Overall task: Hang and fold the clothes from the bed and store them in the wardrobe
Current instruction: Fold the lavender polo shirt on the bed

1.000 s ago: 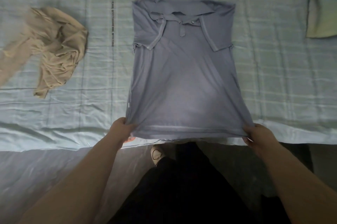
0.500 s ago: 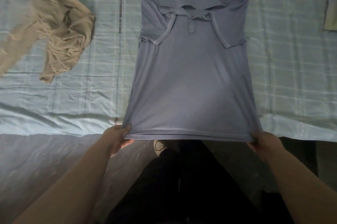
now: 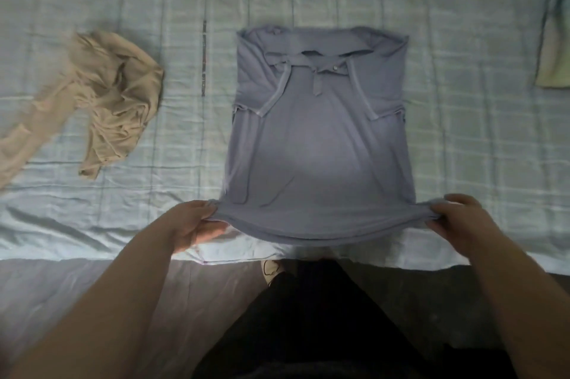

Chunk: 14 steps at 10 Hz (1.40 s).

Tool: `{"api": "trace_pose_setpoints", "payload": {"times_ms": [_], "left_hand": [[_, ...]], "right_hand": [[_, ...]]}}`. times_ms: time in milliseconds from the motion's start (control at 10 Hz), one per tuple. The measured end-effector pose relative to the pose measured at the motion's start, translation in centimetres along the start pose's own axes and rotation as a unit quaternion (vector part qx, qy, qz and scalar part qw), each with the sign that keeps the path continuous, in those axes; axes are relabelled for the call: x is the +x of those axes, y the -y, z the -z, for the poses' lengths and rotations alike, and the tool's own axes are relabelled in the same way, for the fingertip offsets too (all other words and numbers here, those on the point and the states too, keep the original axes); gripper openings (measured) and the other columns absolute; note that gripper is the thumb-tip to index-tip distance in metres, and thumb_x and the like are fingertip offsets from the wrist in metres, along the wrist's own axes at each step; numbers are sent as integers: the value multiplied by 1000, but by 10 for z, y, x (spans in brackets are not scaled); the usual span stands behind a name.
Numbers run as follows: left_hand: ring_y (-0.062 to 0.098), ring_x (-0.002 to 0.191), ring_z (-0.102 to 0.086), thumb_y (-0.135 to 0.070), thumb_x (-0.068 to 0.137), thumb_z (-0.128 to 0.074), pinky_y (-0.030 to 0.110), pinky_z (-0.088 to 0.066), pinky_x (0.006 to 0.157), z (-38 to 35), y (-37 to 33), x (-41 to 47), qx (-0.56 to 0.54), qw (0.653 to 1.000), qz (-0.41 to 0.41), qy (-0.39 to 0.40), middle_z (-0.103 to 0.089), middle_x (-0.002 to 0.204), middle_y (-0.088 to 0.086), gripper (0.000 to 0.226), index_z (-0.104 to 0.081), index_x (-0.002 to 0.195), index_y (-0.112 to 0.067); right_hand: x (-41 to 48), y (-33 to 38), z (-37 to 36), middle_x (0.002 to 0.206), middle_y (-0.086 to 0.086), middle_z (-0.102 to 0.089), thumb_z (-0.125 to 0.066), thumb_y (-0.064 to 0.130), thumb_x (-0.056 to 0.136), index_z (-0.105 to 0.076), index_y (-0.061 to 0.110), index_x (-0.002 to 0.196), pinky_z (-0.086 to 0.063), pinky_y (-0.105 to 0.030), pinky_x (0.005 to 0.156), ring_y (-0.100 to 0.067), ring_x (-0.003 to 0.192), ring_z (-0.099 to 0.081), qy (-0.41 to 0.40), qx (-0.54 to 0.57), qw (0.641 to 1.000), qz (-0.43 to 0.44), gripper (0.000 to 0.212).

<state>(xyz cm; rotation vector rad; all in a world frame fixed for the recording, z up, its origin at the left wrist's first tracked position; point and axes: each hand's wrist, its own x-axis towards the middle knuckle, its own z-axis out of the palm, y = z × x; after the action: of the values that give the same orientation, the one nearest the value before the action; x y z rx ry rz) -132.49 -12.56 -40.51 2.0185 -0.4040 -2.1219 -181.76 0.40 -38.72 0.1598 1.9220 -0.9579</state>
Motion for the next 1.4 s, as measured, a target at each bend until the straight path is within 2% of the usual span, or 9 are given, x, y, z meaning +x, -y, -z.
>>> {"api": "trace_pose_setpoints", "payload": {"times_ms": [200, 300, 600, 900, 1000, 1100, 1200, 1300, 1400], "left_hand": [[32, 88, -75, -6, 102, -51, 35, -61, 63, -45, -94, 15, -83, 988, -122, -53, -74, 93, 25, 16, -55, 117, -4], [28, 90, -75, -8, 102, -51, 34, -61, 66, -69, -144, 33, -152, 977, -146, -27, -72, 96, 22, 11, -59, 101, -1], [27, 80, -75, -20, 104, -43, 46, -56, 81, -100, -288, 134, -292, 936, -197, 8, -71, 75, 15, 29, -56, 83, -6], [31, 99, -73, -8, 96, -53, 43, -58, 87, -109, -367, 230, -253, 939, -229, 47, -75, 92, 18, 12, -60, 86, -5], [30, 103, -72, -5, 94, -53, 42, -54, 96, -112, -381, 243, -250, 938, -230, 68, -74, 98, 19, 12, -62, 87, -3], [31, 103, -71, -3, 95, -51, 41, -52, 101, -119, -393, 251, -255, 937, -231, 55, -71, 103, 21, 17, -60, 107, 4], [30, 103, -66, 2, 99, -44, 36, -57, 91, -124, -398, 254, -209, 931, -297, 27, -61, 114, 22, 38, -38, 136, -8], [24, 110, -67, 5, 94, -56, 34, -55, 96, -128, -395, 260, -78, 933, -348, -52, -63, 122, 15, 52, -40, 141, -10], [15, 113, -62, 4, 92, -50, 37, -47, 106, -131, -376, 265, 126, 877, -445, -130, -60, 129, 7, 49, -46, 138, -14]], "right_hand": [[35, 79, -42, 109, -17, -60, -57, 1, 96, -61, -1, 119, -56, -17, 62, -22, 85, -62, 43, 81, 996, 23, 23], [49, 126, -72, 128, -22, -59, -65, 0, 91, -58, -8, 127, -35, -1, 90, -36, 109, -63, 122, 95, 985, 83, 37], [158, 232, -162, 147, -11, -46, -54, 8, 98, -47, -1, 139, -51, -11, 67, -17, 125, -58, 76, 159, 983, 51, 43], [246, 266, -221, 133, -15, -59, -55, 26, 100, -50, 9, 141, -30, 11, 76, -22, 115, -60, -19, -86, 957, 276, 45], [249, 273, -223, 131, -8, -58, -54, 49, 90, -54, 31, 132, -37, -27, 112, 2, 108, -55, -10, -103, 952, 287, 46], [274, 273, -218, 132, -26, -54, -58, 80, 72, -63, 21, 110, -31, -42, 117, -2, 124, -51, -160, -267, 852, 421, 71], [280, 296, -229, 134, -49, -35, -39, 43, 103, -25, -22, 137, -45, -38, 106, -34, 132, -49, 178, 211, 953, 123, 75], [261, 290, -248, 129, -12, -60, -44, 25, 100, -51, 5, 130, -50, -31, 101, -13, 109, -65, -10, 67, 984, 163, 37], [263, 267, -248, 109, -3, -64, -51, 18, 97, -56, 13, 125, -50, -29, 100, -4, 95, -64, -17, 12, 962, 271, 29]]}}
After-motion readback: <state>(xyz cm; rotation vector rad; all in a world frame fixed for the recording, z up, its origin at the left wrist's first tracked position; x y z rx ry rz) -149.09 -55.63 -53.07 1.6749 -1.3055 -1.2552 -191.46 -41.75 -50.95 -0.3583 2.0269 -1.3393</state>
